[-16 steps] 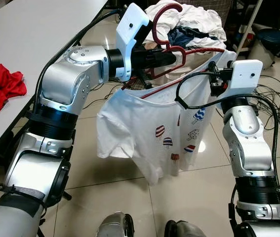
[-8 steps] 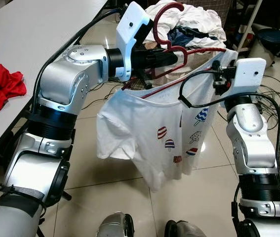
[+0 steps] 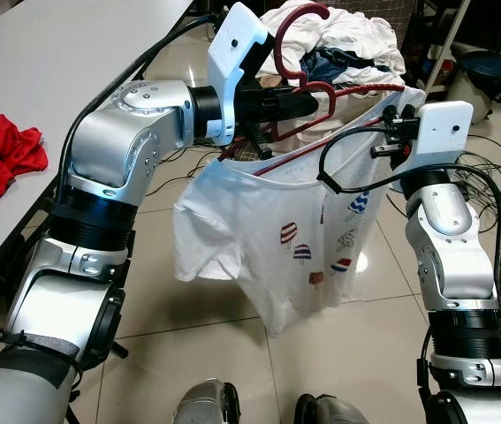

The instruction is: Hang hanger

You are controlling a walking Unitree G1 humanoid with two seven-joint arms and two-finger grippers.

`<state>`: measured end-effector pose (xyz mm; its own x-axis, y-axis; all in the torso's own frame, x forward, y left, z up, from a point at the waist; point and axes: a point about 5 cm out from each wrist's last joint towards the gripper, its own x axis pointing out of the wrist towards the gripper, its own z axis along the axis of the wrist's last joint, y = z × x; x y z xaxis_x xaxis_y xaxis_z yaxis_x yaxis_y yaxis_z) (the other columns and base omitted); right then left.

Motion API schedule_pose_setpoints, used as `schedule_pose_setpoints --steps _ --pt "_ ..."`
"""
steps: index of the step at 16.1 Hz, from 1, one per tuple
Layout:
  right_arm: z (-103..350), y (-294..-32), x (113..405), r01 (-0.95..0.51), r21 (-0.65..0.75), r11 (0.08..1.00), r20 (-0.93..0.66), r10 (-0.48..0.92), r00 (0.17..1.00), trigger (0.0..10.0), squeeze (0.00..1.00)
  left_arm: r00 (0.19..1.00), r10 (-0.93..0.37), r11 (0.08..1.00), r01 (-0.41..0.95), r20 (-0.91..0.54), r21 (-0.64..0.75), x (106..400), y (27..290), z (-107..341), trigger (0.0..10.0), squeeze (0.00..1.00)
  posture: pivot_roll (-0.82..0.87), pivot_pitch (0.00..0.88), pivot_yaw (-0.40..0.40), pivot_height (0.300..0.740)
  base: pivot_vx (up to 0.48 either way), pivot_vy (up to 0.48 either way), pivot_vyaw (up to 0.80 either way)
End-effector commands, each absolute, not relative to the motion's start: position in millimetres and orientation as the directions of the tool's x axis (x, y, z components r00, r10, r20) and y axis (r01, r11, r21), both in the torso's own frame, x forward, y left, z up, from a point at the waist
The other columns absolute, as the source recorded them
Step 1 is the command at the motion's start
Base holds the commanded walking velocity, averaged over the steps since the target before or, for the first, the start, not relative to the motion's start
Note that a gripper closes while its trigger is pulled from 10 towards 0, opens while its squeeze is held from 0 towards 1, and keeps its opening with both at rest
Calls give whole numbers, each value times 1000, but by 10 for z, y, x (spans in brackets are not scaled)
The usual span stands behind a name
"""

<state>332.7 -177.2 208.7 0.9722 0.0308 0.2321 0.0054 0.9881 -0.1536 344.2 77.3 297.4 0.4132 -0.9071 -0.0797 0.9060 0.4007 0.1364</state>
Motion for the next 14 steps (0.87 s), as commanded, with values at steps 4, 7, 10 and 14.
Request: schedule_pose_setpoints --steps 4,7,10,14 --pt "2110 -1716 3339 -22 -174 985 245 65 967 0 0 408 -911 394 904 -58 169 3408 807 3054 10000 0 -84 39 60 740 0 0 0" --pt "2110 -1696 3329 -28 -196 980 252 78 964 0 0 412 -908 395 902 -79 173 3409 811 3023 10000 0 -84 40 61 740 0 0 0" --pt "2125 -1621 3296 -45 -218 975 268 104 958 0 0 440 -891 416 890 -112 188 3443 823 2973 10000 0 -85 40 66 740 0 0 0" --pt "2053 -1496 3235 -81 -248 965 256 146 956 0 0 473 -869 440 873 -147 211 3497 822 2923 10000 0 -88 37 71 740 0 0 0"
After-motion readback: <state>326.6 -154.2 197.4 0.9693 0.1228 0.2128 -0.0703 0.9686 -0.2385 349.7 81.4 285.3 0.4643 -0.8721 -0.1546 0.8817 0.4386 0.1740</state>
